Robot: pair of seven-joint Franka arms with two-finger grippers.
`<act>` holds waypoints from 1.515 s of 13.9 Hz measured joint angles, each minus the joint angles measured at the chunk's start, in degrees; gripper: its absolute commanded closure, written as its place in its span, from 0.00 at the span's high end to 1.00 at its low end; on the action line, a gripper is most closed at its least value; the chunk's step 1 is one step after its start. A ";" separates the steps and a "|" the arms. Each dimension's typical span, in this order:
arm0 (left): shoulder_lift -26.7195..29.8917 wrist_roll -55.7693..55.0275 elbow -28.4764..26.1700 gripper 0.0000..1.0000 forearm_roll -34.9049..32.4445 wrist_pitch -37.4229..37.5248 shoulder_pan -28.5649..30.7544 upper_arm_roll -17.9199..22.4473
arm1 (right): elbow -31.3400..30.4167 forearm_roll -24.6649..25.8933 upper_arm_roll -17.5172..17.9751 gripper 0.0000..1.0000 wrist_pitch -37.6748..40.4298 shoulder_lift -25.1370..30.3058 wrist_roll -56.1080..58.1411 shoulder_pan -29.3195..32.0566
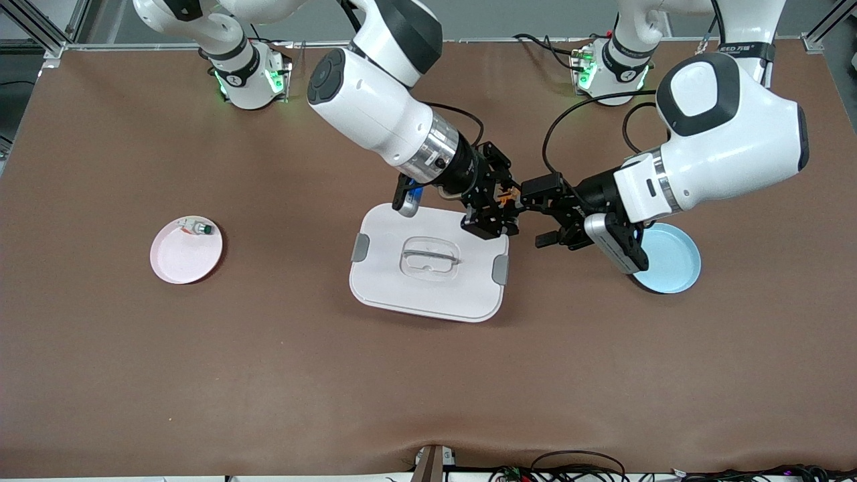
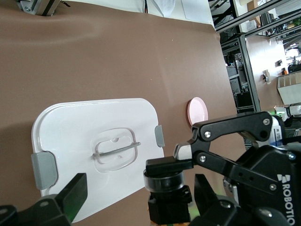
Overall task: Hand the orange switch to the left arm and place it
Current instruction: 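Reach the left gripper toward the switch held by the right gripper, then close the left gripper on the switch above the white box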
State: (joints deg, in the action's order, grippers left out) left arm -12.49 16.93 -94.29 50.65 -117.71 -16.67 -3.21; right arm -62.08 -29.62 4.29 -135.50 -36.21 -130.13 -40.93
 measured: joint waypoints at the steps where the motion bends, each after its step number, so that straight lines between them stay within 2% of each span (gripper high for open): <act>1: 0.00 0.00 -0.04 1.00 0.00 0.00 -0.11 -0.02 | 0.00 0.00 0.00 0.00 0.00 0.00 -0.04 0.00; 5: 0.00 0.00 -0.13 1.00 0.00 0.00 -0.45 -0.05 | 0.01 0.00 -0.04 0.00 -0.05 0.00 -0.09 0.00; 6: 0.00 0.00 -0.14 0.96 0.00 0.00 -0.45 -0.05 | 0.02 0.00 -0.05 0.00 -0.05 0.00 -0.10 0.00; 7: 0.00 0.00 -0.15 0.75 0.00 0.00 -0.46 -0.05 | 0.02 0.00 -0.05 0.00 -0.06 0.00 -0.11 0.00; 8: -0.01 0.00 -0.16 0.63 0.00 0.00 -0.48 -0.05 | 0.02 0.00 -0.05 0.00 -0.09 0.00 -0.11 0.00; 9: -0.02 0.00 -0.18 0.60 0.00 0.00 -0.53 -0.05 | 0.02 0.00 -0.05 0.00 -0.11 -0.01 -0.11 0.00; 11: 0.00 0.00 0.01 0.59 0.40 0.00 -0.77 -0.13 | 0.01 0.00 -0.05 0.00 -0.10 -0.32 -0.12 0.00; 13: -0.03 0.00 0.07 0.48 0.51 -0.03 -1.10 -0.16 | 0.02 0.00 -0.05 0.00 -0.24 -0.51 -0.12 0.00; 15: -0.02 0.00 0.13 0.32 0.65 -0.05 -1.35 -0.18 | 0.06 0.00 -0.05 0.00 -0.29 -0.59 -0.12 -0.01; 17: -0.05 -0.73 0.11 0.08 0.89 -0.30 -1.33 -0.16 | 0.05 0.03 -0.10 0.00 -0.60 -0.63 -0.12 -0.01; 18: -0.06 -0.76 0.11 0.01 0.89 -0.33 -1.33 -0.16 | 0.05 0.03 -0.10 0.00 -0.65 -0.66 -0.12 -0.02; 21: -0.08 -0.77 0.08 0.00 0.89 -0.37 -1.32 -0.16 | 0.05 0.03 -0.10 0.00 -0.73 -0.71 -0.12 -0.03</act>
State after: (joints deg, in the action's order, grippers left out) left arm -12.57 16.16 -94.21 51.54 -118.08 -17.99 -3.37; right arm -62.03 -29.58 4.19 -136.23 -36.92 -130.25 -40.96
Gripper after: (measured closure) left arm 0.559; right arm 0.278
